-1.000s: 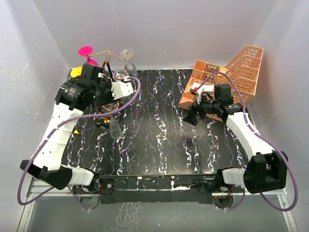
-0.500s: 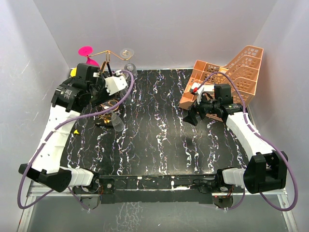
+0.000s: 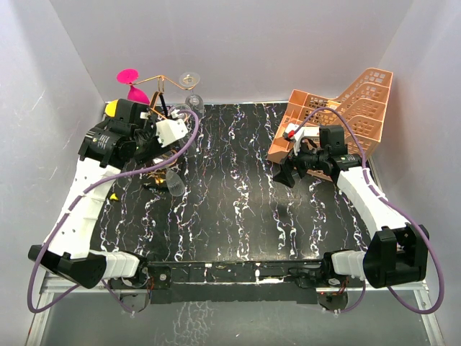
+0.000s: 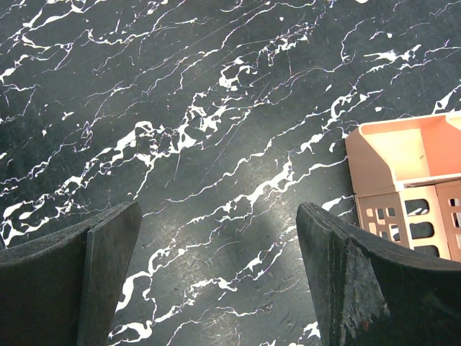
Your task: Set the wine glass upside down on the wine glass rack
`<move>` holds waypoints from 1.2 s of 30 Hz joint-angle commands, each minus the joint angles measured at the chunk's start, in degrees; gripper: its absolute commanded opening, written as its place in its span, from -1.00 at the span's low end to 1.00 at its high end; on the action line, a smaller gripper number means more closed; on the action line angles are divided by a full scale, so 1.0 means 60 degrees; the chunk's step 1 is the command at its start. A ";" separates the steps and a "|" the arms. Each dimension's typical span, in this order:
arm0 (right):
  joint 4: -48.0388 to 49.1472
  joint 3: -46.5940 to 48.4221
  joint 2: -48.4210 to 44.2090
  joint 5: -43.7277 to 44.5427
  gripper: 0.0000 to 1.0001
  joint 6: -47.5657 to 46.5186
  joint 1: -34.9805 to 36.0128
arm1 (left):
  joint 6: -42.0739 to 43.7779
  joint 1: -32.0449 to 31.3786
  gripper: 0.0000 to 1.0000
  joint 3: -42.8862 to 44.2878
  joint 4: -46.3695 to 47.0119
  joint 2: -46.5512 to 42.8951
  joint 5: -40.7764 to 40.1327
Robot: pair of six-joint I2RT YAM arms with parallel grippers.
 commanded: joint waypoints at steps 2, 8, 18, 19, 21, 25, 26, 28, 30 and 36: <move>0.0208 0.0220 0.0007 -0.0063 0.97 -0.0164 -0.0022 | -0.0170 0.0025 -0.01 0.0161 -0.0208 -0.0248 0.0441; 0.0214 0.0220 0.0029 -0.0071 0.97 -0.0163 -0.0027 | -0.0239 0.0031 -0.01 0.0386 -0.0288 -0.0249 0.0703; 0.0202 0.0243 0.0059 -0.0056 0.97 -0.0164 -0.0023 | -0.0269 0.0032 -0.02 0.0576 -0.0682 -0.0250 0.0933; 0.0195 0.0238 0.0066 -0.0056 0.97 -0.0164 -0.0033 | -0.0292 0.0036 -0.02 0.0594 -0.0703 -0.0257 0.0984; 0.0202 0.0243 0.0059 -0.0056 0.97 -0.0163 -0.0019 | -0.0316 0.0032 -0.02 0.0638 -0.0747 -0.0266 0.1153; 0.0203 0.0235 0.0058 -0.0052 0.97 -0.0163 -0.0018 | -0.0360 0.0030 -0.02 0.0637 -0.0760 -0.0258 0.1289; 0.0193 0.0235 0.0062 -0.0048 0.97 -0.0164 -0.0027 | -0.0360 0.0032 -0.02 0.0621 -0.0760 -0.0253 0.1325; 0.0191 0.0242 0.0059 -0.0043 0.97 -0.0164 -0.0026 | -0.0386 0.0038 -0.02 0.0613 -0.0763 -0.0245 0.1428; 0.0202 0.0235 0.0058 -0.0041 0.97 -0.0166 -0.0028 | -0.0424 0.0019 -0.02 0.0646 -0.0798 -0.0273 0.1596; 0.0188 0.0235 0.0058 -0.0040 0.97 -0.0164 -0.0021 | -0.0541 0.0028 -0.02 0.0589 -0.0754 -0.0244 0.1996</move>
